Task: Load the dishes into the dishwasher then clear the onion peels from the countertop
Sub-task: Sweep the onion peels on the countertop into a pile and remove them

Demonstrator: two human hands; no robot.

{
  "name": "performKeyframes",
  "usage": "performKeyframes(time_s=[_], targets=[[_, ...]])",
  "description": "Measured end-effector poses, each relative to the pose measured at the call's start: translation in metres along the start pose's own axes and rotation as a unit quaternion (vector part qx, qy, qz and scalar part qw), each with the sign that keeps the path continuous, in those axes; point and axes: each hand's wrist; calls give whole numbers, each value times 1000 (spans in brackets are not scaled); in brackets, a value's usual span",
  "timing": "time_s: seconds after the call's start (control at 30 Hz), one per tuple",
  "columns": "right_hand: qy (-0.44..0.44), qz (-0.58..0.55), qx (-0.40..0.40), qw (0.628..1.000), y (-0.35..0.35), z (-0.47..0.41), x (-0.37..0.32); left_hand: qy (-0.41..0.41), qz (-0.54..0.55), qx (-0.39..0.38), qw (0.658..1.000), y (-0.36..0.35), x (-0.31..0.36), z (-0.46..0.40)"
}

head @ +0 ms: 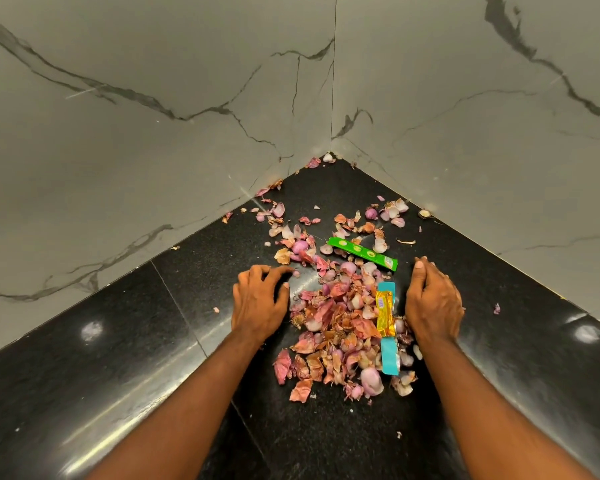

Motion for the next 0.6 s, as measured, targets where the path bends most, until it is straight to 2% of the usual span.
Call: performKeyframes(time_s=[0.2,0.43,0.6], targets=[[4,7,-8,1000,1,0,-1,-29,67,-21,997,5,-4,3],[0,23,-22,1000,2,0,-3,5,36,-57,998,8,2,0],[-2,29,-24,999,8,2,-10,-1,30,-113,993,15,3,-3]])
Point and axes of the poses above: each hand's wrist, its own z-axis away from the middle knuckle, its own y-axis out of the back of the hand, x = y × z, and after that the axes turned 7 degrees about z, right-handed
